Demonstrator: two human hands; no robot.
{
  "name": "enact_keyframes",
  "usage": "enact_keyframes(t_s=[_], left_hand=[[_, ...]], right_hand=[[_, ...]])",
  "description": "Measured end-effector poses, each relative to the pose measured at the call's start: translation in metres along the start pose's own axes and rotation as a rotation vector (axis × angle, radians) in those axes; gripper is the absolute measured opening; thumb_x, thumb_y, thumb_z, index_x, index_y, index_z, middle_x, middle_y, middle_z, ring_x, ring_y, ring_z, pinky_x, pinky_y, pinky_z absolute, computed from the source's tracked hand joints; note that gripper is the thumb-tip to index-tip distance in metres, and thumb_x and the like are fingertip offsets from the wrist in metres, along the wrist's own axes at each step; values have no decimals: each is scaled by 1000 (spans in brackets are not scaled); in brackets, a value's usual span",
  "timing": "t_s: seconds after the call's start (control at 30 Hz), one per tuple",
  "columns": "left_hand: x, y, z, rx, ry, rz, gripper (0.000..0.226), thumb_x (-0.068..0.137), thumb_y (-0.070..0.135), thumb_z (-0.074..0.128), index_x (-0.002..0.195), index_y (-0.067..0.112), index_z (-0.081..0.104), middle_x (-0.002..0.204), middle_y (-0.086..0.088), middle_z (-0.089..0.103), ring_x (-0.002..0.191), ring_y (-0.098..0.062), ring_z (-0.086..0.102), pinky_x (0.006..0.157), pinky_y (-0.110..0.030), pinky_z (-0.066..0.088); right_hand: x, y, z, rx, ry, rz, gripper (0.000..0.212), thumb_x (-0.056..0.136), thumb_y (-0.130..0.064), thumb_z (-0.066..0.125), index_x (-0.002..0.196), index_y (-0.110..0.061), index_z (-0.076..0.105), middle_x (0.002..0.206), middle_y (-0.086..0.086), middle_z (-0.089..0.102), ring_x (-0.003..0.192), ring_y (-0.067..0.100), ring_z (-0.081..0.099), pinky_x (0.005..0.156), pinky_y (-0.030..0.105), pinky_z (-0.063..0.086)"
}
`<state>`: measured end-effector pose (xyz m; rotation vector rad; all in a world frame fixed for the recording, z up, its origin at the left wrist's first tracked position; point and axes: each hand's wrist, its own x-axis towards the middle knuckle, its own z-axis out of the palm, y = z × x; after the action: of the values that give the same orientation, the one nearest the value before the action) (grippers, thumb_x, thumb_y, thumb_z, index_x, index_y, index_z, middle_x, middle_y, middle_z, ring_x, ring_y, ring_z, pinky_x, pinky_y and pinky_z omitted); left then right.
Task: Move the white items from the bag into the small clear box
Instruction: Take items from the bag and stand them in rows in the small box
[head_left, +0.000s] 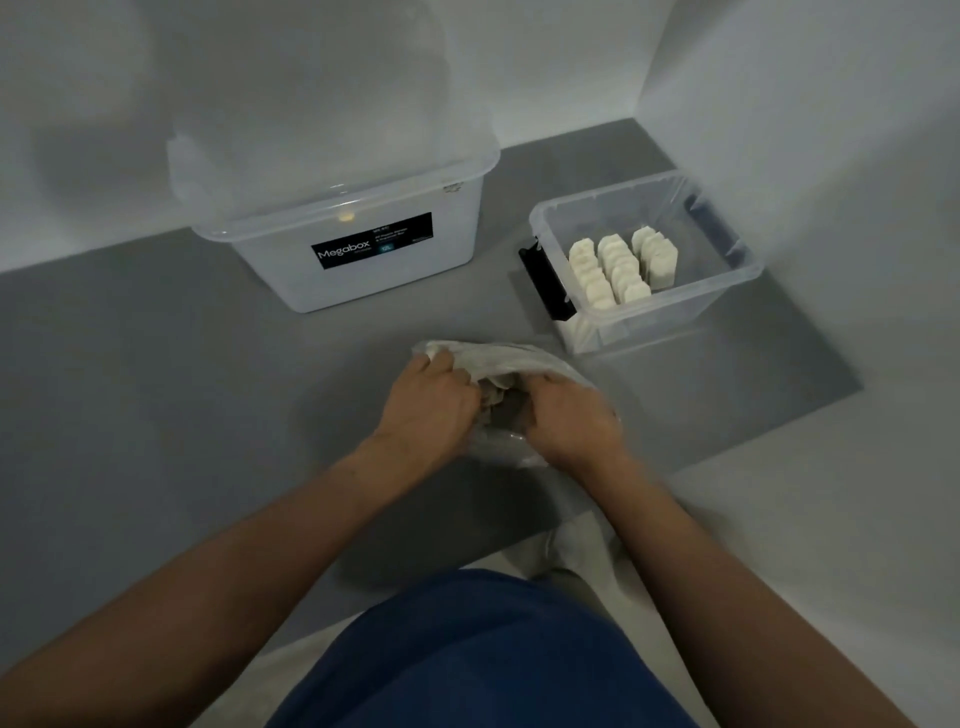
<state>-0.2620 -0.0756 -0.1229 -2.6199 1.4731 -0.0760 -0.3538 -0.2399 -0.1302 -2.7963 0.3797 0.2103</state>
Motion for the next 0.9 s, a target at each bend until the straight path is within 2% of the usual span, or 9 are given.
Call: enact_keyframes(t_s=[0.07,0.2,0.3,0.4,0.53,0.63,0.7,0.83,0.9], left_hand=[[-4,-9,8,13,131,-40,10,70,28,80,76,20,79,76,-2,68,83,-30,59,72,-36,43],[-10,-13,9,4,292,-144,34,81,25,72,114,17,73,104,-12,56,92,-32,48,77,-41,42],[-13,-15,7,-146,274,-233,63,73,20,73,135,25,60,118,-15,46,106,-34,41,89,-45,44],[-14,-23,6,-349,148,-364,73,79,22,70,146,36,44,146,-18,28,131,-43,37,97,-50,49],[-18,-32,-1,-815,46,-308,81,87,11,63,156,35,29,137,-9,40,103,-25,56,85,-34,49],[-20,-42,-5,-844,145,-248,91,76,-5,62,155,31,34,118,-1,46,97,-14,48,87,-28,45],[-21,-48,-3,-850,210,-255,85,73,-7,63,149,28,46,111,2,44,98,-15,48,88,-26,44],[-22,-58,7,-728,281,-238,49,73,-8,66,110,22,76,105,-2,41,101,-33,49,89,-34,43],[-23,-59,10,-675,222,-258,40,77,0,67,110,22,78,107,-6,43,103,-36,48,89,-42,48]], right_hand=[[5,-3,-1,-100,32,76,41,91,-20,54,131,-16,59,123,9,68,105,34,68,87,40,54],[10,-16,1,-93,68,114,49,89,-20,59,137,-23,53,120,4,68,102,34,68,81,41,55],[12,-20,7,-150,85,74,55,89,-27,62,142,-28,48,124,1,67,103,32,69,83,42,57],[17,-26,10,-187,77,16,48,90,-25,62,138,-24,53,124,1,66,102,31,68,79,40,56],[33,-43,14,-70,62,-194,68,82,-26,74,144,-22,47,141,4,54,122,28,58,99,45,52],[47,-50,15,-49,1,-294,85,77,-27,78,149,-18,34,152,7,43,137,27,45,112,44,42],[50,-52,15,-33,-14,-299,89,77,-34,77,150,-19,28,152,7,43,138,28,43,113,45,41],[49,-51,9,-31,-36,-267,66,83,-36,72,140,-18,44,140,6,53,126,28,53,101,39,47],[49,-48,9,-15,-40,-274,55,83,-30,73,132,-18,50,132,5,54,116,29,59,92,41,51]])
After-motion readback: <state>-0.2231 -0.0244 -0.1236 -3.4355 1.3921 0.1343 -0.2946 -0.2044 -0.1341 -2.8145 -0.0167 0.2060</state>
